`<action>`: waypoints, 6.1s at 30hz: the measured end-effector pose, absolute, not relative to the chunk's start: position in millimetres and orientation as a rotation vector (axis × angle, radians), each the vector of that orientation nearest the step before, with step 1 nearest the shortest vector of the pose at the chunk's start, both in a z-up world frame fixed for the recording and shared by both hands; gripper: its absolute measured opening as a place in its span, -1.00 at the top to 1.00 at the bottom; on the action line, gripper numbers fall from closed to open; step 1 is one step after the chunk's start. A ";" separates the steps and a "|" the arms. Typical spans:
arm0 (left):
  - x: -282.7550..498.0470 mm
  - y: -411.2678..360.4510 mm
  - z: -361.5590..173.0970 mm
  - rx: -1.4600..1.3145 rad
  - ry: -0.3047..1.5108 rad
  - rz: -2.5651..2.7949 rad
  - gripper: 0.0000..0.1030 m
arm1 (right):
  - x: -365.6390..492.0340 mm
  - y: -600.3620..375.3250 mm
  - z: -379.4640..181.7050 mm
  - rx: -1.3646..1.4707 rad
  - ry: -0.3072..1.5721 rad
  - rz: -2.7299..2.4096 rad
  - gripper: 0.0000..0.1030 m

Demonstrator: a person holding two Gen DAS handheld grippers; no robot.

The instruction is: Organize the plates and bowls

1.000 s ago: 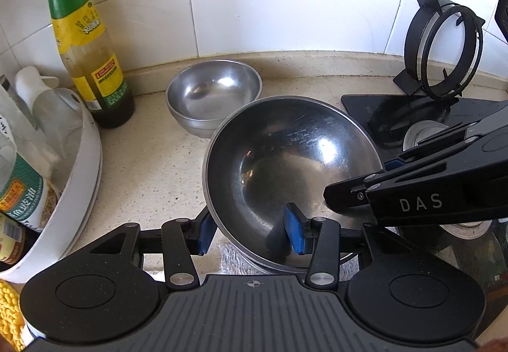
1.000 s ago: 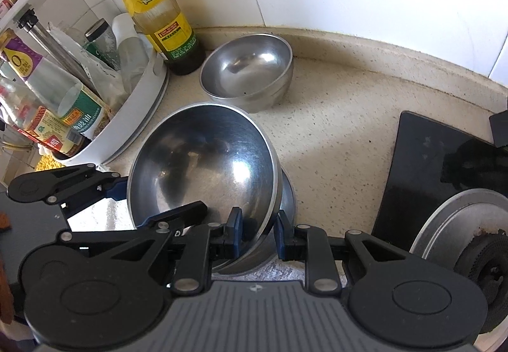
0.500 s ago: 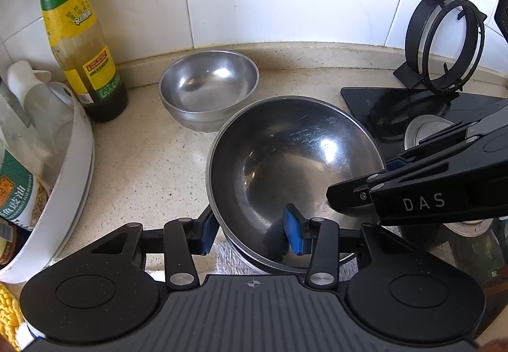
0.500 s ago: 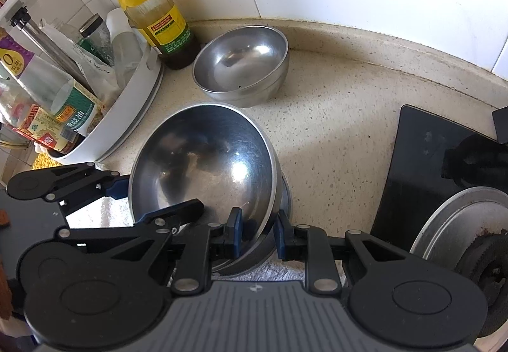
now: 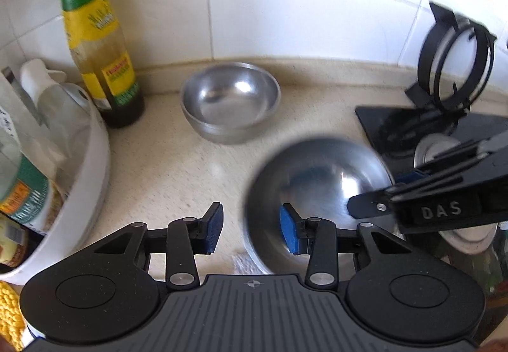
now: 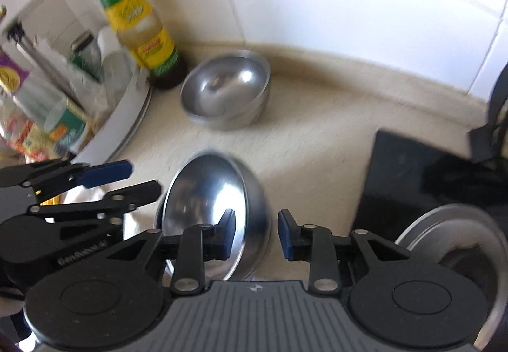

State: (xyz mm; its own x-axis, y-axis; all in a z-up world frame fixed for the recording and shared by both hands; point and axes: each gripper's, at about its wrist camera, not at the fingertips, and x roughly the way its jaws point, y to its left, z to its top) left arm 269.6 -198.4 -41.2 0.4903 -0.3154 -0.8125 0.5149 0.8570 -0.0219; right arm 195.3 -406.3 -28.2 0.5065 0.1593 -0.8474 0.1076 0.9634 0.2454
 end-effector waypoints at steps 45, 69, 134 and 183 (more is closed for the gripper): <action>393.5 -211.6 -76.9 0.229 0.988 -0.310 -0.50 | 348.4 -420.0 -69.9 0.275 1.071 0.052 0.11; 394.1 -219.4 -86.6 0.253 0.978 -0.365 0.31 | 346.7 -416.7 -72.6 0.259 1.102 0.108 0.51; 263.4 -209.8 11.5 0.289 0.763 -0.504 0.18 | 207.0 -389.6 23.4 0.213 1.010 -0.003 0.50; 232.8 -198.7 -18.4 0.321 0.845 -0.531 -0.12 | 202.5 -390.6 -0.1 0.237 1.084 -0.014 0.39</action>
